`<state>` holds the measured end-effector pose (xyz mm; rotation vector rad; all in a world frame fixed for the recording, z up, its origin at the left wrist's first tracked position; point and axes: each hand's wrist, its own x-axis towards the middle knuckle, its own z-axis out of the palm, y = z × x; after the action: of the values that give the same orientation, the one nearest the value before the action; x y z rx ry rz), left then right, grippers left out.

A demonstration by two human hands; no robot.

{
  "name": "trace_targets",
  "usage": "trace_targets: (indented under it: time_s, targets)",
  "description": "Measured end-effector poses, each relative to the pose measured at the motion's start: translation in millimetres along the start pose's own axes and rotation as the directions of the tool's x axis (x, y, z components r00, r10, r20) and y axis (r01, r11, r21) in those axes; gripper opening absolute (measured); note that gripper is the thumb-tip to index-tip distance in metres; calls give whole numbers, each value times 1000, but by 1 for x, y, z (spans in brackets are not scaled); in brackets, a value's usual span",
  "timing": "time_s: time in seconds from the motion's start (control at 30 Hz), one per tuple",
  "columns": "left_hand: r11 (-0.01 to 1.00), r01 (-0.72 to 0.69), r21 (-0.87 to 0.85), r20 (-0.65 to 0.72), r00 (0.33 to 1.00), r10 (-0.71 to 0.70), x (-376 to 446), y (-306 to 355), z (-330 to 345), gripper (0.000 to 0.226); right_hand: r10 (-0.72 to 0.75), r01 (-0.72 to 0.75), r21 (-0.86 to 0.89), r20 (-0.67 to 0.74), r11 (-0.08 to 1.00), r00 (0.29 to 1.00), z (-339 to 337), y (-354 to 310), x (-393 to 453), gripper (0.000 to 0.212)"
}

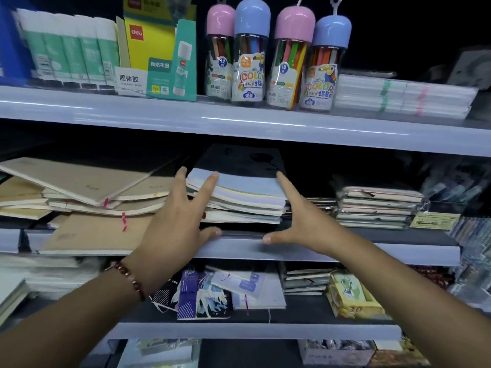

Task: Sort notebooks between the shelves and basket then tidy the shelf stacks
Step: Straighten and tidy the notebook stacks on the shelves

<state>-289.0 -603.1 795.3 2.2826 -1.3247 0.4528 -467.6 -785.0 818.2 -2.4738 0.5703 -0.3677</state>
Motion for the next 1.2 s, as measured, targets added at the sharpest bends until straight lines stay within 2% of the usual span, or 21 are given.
trace_targets:
  time_s: [0.1,0.27,0.4,0.53,0.6,0.67,0.73,0.8,0.87,0.97,1.03,1.13,1.2]
  targets:
    - [996,37,83,26,999,-40,14,2,-1,105,-39,26,-104,-119,994,992,1,3,9,120]
    - [969,91,228,87,990,-114,36,11,-6,102,-112,84,-131,-224,988,968,0,12,30,101]
    - [934,99,343,127,980,-151,61,14,-5,80,-66,11,-193,-281,981,957,4,20,53,89]
    - [920,79,383,116,984,-133,68,11,5,74,-61,-41,-277,-349,960,935,4,27,66,73]
    - [931,95,352,96,986,-136,66,9,9,77,-69,-3,-229,-306,973,950,3,27,64,83]
    - [945,117,306,60,988,-142,64,7,11,80,-48,15,-146,-227,989,973,-2,24,57,107]
    - [967,153,202,22,987,-161,61,7,11,78,-10,3,-42,-173,999,985,-4,21,51,115]
    - [979,192,70,-1,981,-193,58,7,11,79,20,-22,-7,-165,1000,986,-5,20,50,101]
    - [976,203,-78,-31,978,-205,53,3,12,78,44,-56,-67,-170,996,985,-6,20,50,82]
    - [933,207,-294,-61,970,-235,46,-6,11,72,30,-48,-117,-155,992,987,-9,18,54,74]
    - [908,217,-358,-56,966,-252,44,-11,10,75,7,-23,-97,-163,995,987,-10,18,58,70]
    - [900,195,-389,-31,974,-224,44,-14,10,79,13,-24,-59,-186,998,982,-10,22,61,53]
    - [897,208,-390,28,976,-214,48,-16,9,75,46,-49,-14,-183,999,982,-9,28,67,56]
